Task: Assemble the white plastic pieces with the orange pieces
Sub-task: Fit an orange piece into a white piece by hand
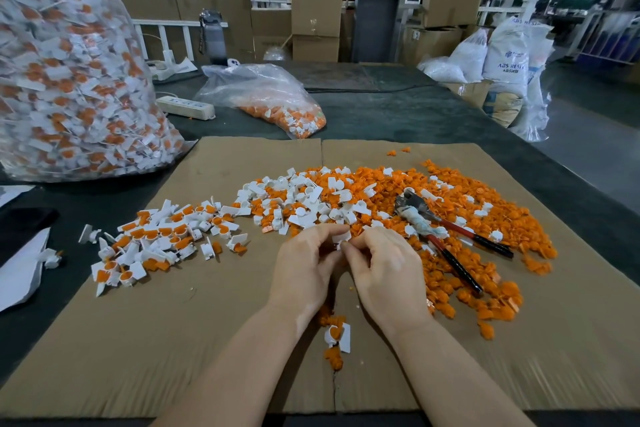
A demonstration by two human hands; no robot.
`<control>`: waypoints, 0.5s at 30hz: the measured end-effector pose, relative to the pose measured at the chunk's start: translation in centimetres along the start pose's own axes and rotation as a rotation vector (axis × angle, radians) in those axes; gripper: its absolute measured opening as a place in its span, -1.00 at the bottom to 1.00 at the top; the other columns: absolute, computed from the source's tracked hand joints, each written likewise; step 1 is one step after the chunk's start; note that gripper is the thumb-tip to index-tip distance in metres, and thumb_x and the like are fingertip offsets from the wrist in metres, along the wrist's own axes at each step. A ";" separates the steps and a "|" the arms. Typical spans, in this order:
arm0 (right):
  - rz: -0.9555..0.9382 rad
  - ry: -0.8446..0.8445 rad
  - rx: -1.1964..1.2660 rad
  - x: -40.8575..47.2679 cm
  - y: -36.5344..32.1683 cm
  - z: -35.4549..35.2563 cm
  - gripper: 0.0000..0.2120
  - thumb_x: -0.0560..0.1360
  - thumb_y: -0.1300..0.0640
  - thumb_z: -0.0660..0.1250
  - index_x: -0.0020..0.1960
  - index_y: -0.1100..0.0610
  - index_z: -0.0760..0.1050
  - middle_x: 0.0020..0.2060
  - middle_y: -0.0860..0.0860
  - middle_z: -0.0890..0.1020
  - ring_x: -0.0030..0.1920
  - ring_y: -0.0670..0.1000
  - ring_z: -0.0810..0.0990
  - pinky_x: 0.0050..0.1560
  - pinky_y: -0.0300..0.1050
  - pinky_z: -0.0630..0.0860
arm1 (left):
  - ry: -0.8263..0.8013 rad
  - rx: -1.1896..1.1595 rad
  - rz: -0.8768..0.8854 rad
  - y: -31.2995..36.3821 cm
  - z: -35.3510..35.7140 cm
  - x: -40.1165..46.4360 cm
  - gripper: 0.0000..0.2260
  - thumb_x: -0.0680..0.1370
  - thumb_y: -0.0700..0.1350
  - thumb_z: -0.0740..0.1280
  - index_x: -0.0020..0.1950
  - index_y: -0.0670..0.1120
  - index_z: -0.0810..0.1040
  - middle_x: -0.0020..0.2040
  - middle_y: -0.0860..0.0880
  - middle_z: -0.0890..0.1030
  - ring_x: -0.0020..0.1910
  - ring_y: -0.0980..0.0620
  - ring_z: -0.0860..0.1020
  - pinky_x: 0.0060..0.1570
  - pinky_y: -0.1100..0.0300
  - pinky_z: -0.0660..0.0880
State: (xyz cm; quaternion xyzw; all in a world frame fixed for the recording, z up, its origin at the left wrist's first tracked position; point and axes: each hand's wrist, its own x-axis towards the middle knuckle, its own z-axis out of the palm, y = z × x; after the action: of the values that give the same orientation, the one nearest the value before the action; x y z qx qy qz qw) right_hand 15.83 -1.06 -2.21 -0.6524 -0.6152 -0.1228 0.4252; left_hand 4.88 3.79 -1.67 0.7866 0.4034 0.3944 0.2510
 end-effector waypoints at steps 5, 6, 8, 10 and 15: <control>-0.066 -0.085 0.153 0.0 0.6 -0.5 -0.77 0.43 0.31 0.40 0.08 0.21 0.60 -0.11 0.04 0.62 -0.05 -0.04 0.56 0.00 -0.28 0.48 | -0.066 -0.101 -0.057 -0.2 -0.3 0.3 -0.74 0.50 -0.20 0.37 0.16 0.02 0.56 -0.04 0.17 0.56 -0.02 0.18 0.52 -0.02 0.48 0.39; -0.071 -0.082 0.156 0.1 0.7 -0.6 -0.75 0.43 0.34 0.40 0.09 0.21 0.60 -0.10 0.04 0.63 -0.03 -0.03 0.56 0.05 -0.29 0.46 | -0.079 -0.105 -0.051 -0.1 -0.4 0.3 -0.75 0.50 -0.19 0.37 0.15 0.02 0.56 -0.05 0.17 0.57 -0.03 0.19 0.52 -0.02 0.48 0.39; -0.070 -0.079 0.139 0.2 0.7 -0.7 -0.78 0.41 0.35 0.41 0.04 0.21 0.62 -0.12 0.05 0.63 -0.04 -0.01 0.57 0.06 -0.32 0.43 | -0.095 -0.096 -0.039 -0.1 -0.5 0.2 -0.75 0.51 -0.18 0.37 0.17 0.02 0.56 -0.03 0.15 0.57 -0.01 0.18 0.52 -0.02 0.48 0.38; -0.078 -0.086 0.116 0.2 0.8 -0.9 -0.83 0.40 0.34 0.42 -0.01 0.21 0.62 -0.14 0.05 0.63 -0.06 0.00 0.57 0.04 -0.33 0.41 | -0.101 -0.083 -0.038 -0.2 -0.4 0.3 -0.73 0.51 -0.18 0.37 0.19 0.01 0.56 -0.01 0.14 0.57 0.00 0.18 0.52 -0.02 0.49 0.38; -0.123 -0.086 0.051 0.3 0.9 -0.9 -0.86 0.41 0.30 0.43 -0.04 0.20 0.62 -0.16 0.04 0.63 -0.07 0.02 0.58 0.00 -0.28 0.43 | -0.096 -0.061 -0.038 -0.2 -0.3 0.3 -0.73 0.51 -0.17 0.37 0.20 0.02 0.55 0.01 0.12 0.58 -0.01 0.18 0.51 -0.05 0.52 0.37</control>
State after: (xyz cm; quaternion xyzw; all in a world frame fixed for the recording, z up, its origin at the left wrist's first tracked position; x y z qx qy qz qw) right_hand 17.06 -1.37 -1.88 -0.6071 -0.6747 -0.1048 0.4065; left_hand 4.65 4.15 -1.54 0.7889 0.3933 0.3634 0.3014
